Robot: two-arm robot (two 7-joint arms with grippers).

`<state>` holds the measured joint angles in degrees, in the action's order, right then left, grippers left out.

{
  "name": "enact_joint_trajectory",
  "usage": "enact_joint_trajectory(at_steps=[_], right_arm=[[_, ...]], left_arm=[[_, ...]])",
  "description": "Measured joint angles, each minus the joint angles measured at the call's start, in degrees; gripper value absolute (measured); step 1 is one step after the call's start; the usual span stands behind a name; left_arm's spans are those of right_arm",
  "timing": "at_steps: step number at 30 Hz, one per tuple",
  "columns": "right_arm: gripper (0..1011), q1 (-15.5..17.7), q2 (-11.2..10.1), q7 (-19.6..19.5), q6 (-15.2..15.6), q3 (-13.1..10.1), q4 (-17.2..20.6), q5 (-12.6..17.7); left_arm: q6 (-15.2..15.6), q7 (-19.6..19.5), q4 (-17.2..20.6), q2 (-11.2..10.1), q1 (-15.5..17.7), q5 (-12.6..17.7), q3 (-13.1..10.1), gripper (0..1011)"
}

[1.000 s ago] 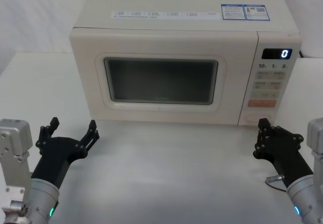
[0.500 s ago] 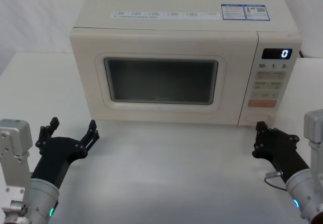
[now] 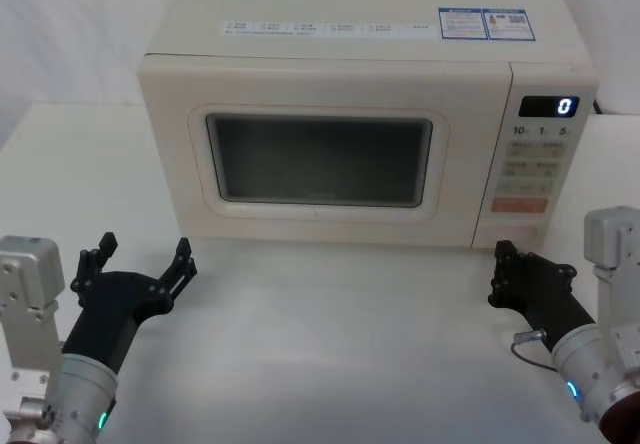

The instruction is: Press the button to open the microwave door with one hand; close the microwave door with the other hand.

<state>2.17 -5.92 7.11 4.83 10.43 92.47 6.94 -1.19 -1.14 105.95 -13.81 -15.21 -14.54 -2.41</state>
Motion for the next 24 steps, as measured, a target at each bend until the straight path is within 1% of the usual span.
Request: enact_joint_trajectory(at_steps=[15,24], right_arm=[[0,-1.3,1.6,-0.2,0.9,-0.9,-2.8,1.7],[0,-2.2,1.7,-1.1,0.1,-0.6,-4.0,0.7]], left_arm=[[0.0,0.0,0.0,0.0,0.0,0.0,0.0,1001],[0.0,0.0,0.0,0.0,0.0,0.0,0.0,1001]])
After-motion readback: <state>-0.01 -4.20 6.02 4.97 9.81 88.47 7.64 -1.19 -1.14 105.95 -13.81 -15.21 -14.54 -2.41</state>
